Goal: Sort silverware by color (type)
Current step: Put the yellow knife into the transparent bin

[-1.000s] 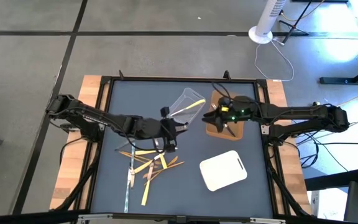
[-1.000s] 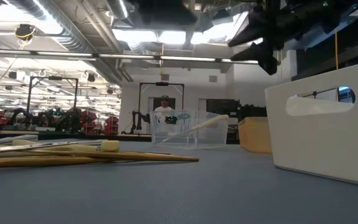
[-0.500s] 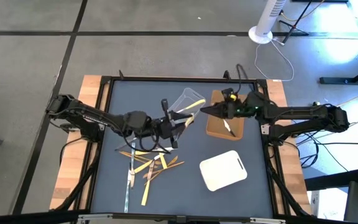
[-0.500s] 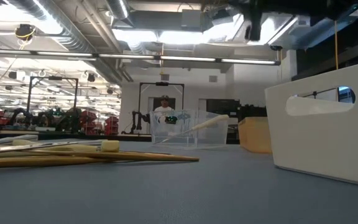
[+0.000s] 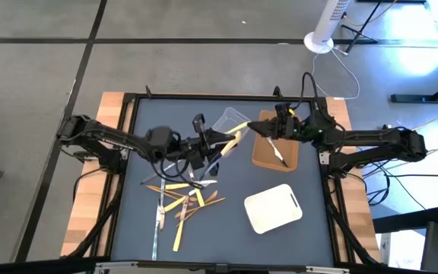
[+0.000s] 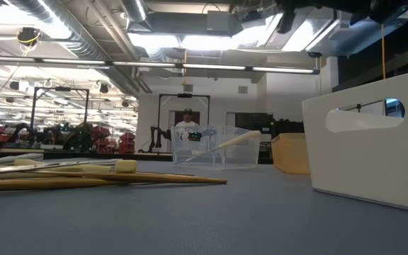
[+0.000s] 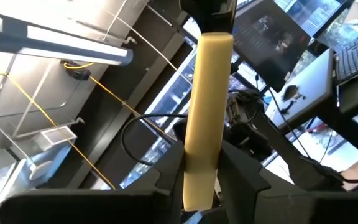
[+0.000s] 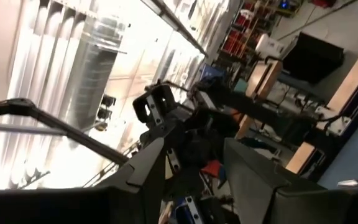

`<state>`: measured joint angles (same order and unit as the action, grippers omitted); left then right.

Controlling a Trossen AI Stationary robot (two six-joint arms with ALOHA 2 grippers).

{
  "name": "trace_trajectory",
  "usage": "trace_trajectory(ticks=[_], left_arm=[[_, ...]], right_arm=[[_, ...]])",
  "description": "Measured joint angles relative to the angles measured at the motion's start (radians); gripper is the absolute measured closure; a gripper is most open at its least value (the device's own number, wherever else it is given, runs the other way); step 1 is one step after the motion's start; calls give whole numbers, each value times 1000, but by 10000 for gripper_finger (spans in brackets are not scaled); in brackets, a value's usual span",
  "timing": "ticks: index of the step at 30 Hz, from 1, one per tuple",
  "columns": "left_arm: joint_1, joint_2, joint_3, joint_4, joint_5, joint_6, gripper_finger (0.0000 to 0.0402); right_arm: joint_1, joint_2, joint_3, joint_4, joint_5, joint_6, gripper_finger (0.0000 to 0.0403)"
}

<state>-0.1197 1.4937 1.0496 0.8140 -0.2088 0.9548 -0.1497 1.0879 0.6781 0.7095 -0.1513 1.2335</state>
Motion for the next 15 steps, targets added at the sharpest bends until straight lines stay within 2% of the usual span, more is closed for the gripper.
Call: trace_trajectory(ticks=[3, 11, 15], left_arm=[[20, 0, 0, 5, 37, 1, 329], [29, 0, 0, 27, 74, -1, 329], [24, 0, 0, 72, 74, -1, 329]], right_arm=[[0, 25, 0, 29, 11, 0, 253], [55, 145, 0, 333, 11, -7, 253], [72, 172, 0, 346, 45, -8, 253]])
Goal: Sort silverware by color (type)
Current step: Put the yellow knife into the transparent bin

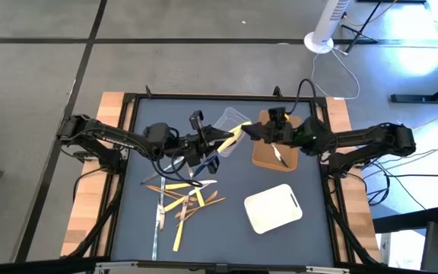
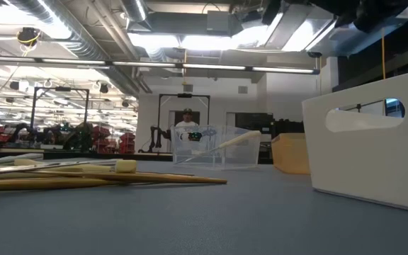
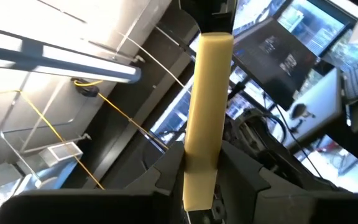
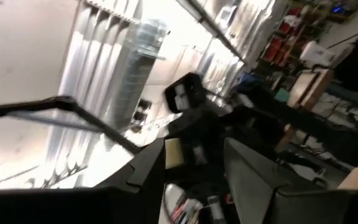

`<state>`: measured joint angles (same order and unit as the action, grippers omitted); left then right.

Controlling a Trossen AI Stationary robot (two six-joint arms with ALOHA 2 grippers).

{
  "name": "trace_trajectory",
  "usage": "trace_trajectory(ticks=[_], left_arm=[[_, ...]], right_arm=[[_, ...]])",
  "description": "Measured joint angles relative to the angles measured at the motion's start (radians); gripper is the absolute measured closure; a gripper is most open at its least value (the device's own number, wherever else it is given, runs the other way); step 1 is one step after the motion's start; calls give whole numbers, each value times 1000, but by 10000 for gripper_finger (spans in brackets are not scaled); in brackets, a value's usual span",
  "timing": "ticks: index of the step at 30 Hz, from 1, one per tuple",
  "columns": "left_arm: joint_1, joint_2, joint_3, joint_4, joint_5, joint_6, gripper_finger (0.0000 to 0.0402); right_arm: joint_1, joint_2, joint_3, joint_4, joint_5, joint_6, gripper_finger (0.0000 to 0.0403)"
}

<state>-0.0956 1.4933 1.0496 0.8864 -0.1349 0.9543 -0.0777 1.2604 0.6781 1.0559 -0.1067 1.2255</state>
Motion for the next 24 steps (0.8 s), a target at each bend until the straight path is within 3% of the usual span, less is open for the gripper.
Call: trace_trajectory(ticks=[13, 24], left_arm=[[2, 0, 0, 6, 0, 0, 329], [3, 0, 0, 6, 48, 0, 329]], right_arm=[[38, 41, 0, 126, 43, -1, 253], [169, 41, 0, 125, 296, -73, 253]])
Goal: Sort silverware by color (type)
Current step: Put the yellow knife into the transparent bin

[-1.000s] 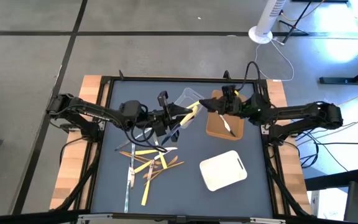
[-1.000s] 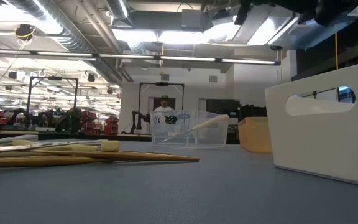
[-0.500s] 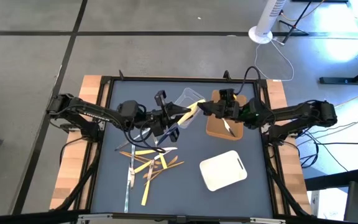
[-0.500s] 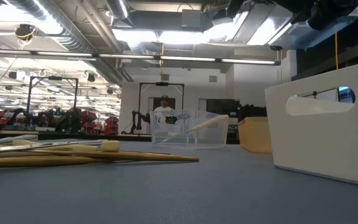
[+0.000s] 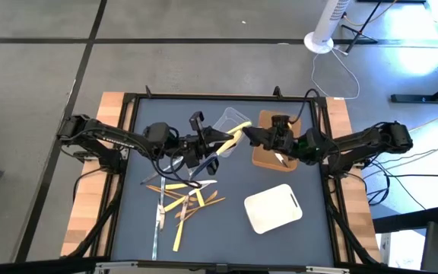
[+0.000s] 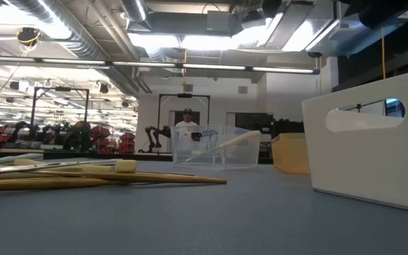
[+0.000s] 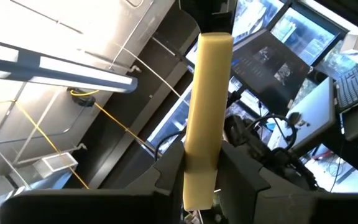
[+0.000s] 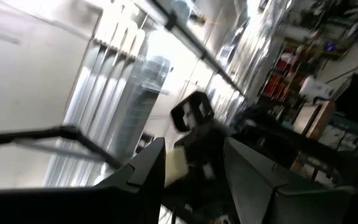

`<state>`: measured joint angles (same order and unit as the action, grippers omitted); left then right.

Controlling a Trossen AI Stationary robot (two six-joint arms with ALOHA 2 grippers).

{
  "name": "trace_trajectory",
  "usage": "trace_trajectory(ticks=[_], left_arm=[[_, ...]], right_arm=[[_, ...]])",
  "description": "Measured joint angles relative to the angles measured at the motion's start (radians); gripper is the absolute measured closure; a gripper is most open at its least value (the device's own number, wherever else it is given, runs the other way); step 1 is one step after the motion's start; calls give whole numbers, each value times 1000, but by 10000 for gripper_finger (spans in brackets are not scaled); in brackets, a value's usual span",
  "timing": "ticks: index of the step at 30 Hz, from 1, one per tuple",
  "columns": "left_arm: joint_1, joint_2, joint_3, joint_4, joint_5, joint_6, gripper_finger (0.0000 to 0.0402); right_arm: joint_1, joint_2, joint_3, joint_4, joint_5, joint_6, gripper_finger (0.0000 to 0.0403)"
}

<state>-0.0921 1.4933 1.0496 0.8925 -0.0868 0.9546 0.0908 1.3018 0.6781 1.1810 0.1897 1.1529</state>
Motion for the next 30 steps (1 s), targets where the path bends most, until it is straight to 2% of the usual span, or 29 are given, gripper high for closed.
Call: trace_trajectory(ticks=[4, 11, 18, 23, 30], left_arm=[[0, 0, 0, 0, 0, 0, 329], [0, 0, 0, 0, 0, 0, 329], [0, 0, 0, 0, 3, 0, 329], [-3, 0, -1, 5, 3, 1, 329], [-4, 1, -1, -8, 0, 2, 329]], right_arm=[[30, 0, 0, 0, 44, -10, 253], [36, 5, 21, -2, 54, -33, 253], [34, 117, 147, -3, -68, -31, 253], [34, 187, 188, 31, -71, 48, 253], [33, 208, 182, 168, -85, 22, 253]])
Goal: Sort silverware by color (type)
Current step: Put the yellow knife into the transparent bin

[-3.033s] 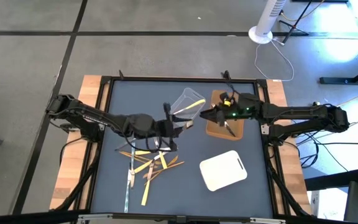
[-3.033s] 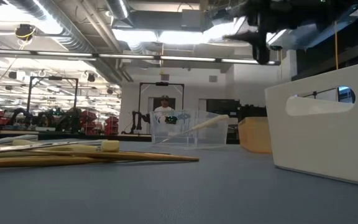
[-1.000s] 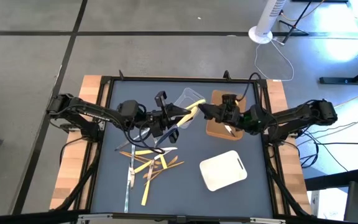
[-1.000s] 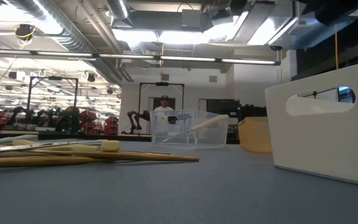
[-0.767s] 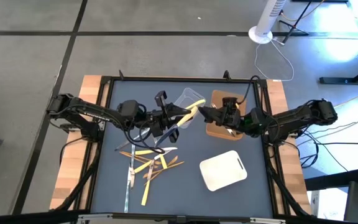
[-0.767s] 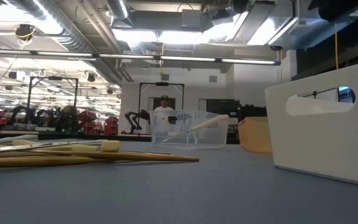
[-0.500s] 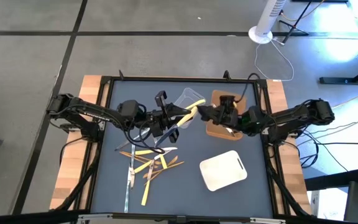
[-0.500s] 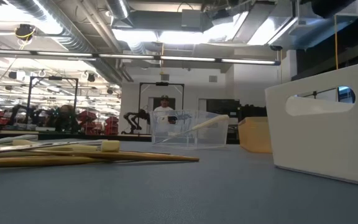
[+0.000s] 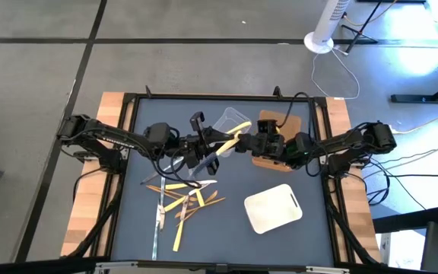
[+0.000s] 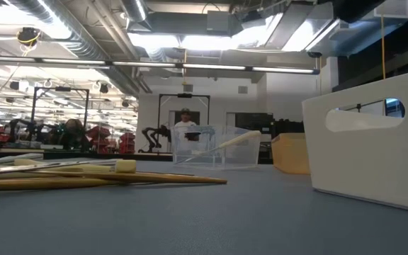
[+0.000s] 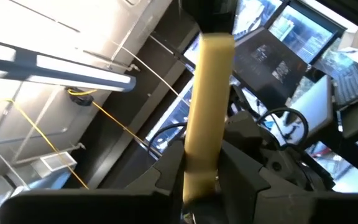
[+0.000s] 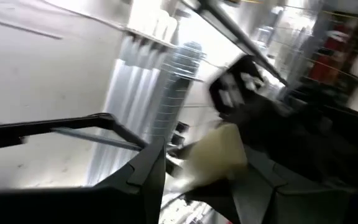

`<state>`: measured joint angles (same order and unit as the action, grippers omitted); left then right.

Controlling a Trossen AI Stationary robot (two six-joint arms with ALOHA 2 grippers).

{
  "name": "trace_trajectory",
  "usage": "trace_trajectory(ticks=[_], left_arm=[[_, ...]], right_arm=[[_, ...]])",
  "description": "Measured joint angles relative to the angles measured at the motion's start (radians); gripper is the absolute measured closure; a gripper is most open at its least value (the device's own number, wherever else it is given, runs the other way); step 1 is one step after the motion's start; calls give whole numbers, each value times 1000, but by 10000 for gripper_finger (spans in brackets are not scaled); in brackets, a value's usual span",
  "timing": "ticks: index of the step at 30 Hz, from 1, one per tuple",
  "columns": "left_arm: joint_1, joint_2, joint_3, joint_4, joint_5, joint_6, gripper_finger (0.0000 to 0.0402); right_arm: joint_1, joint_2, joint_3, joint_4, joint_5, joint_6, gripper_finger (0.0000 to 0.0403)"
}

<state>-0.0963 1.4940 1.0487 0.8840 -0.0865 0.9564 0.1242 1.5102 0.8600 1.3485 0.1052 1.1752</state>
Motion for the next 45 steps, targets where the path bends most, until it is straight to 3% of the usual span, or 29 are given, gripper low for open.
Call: trace_trajectory(ticks=[12, 33, 45], left_arm=[[-54, 0, 1, -1, -108, 99, 329], [-55, 0, 1, -14, -110, 100, 329], [-55, 0, 1, -17, -110, 100, 329]], right_arm=[[0, 1, 0, 30, -5, -24, 253], [0, -2, 1, 3, 0, -29, 256], [0, -2, 2, -14, 0, -78, 361]])
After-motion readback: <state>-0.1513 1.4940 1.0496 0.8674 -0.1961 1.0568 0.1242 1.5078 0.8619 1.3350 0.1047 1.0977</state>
